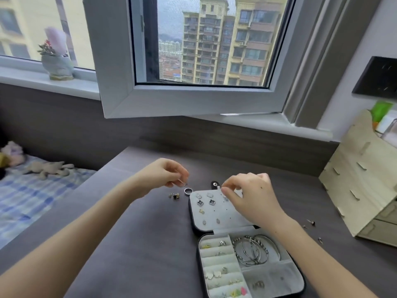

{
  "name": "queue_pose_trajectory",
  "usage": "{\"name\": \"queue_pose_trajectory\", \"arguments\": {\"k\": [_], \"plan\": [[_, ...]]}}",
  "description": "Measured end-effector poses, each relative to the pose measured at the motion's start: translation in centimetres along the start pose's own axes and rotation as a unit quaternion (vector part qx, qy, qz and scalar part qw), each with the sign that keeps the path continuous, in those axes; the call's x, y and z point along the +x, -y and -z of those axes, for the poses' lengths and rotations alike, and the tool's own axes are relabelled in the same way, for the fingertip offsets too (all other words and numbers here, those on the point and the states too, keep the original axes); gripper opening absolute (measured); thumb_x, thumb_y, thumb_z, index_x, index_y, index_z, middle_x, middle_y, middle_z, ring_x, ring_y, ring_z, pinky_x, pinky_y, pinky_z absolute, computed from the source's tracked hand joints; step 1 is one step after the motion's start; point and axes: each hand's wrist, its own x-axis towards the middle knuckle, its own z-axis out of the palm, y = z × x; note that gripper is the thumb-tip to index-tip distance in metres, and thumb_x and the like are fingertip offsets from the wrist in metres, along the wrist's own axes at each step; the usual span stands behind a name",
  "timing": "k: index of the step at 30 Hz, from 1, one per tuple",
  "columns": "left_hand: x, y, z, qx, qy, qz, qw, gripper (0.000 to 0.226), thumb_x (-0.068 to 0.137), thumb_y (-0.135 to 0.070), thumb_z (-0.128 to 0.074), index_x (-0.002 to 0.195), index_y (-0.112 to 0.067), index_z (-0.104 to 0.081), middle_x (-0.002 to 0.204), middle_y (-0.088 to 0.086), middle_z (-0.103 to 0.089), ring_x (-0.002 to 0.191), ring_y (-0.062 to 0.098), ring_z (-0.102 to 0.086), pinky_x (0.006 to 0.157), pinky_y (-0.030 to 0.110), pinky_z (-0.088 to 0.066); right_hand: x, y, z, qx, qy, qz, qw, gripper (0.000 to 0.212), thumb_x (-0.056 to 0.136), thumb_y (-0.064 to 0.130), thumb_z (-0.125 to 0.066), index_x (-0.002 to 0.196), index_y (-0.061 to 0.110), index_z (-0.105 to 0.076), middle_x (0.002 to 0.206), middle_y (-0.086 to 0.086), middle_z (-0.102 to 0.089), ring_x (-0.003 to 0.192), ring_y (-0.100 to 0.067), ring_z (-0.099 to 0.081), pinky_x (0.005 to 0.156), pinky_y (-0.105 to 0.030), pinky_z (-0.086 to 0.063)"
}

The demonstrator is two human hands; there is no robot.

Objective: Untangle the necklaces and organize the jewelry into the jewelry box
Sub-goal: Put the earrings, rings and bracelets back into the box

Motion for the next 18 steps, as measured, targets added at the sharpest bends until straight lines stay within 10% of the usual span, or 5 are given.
{"name": "queue_pose_trajectory", "arguments": {"k": [9, 18], "plan": [[3.8, 1.8, -2.9, 0.294, -0.016, -0.015, 0.955, 0.018, 0.084, -0.022, -0.068, 0.1, -0.013, -0.068, 0.081, -0.003, -0.059, 0.077, 0.012, -0.054, 0.065, 0.02, -0.039, 0.1, -0.4, -0.3, 0.017, 0.004, -0.017, 1.0, 0.015, 0.091, 0.033, -0.057, 0.081, 0.029, -0.068, 0.08, 0.016, -0.064, 0.084, -0.01, -0.057, 0.085, -0.031, -0.024], [3.5, 1.8, -2.8, 0.275, -0.063, -0.074, 0.956, 0.02, 0.077, -0.011, -0.073, 0.07, -0.017, -0.055, 0.072, -0.003, -0.057, 0.073, 0.022, -0.059, 0.059, 0.025, -0.045, -1.5, 0.2, 0.9, 0.095, 0.001, -0.031, 0.995, 0.013, 0.089, 0.029, -0.061, 0.08, 0.026, -0.07, 0.08, 0.015, -0.067, 0.081, -0.004, -0.058, 0.095, -0.034, -0.031]]}}
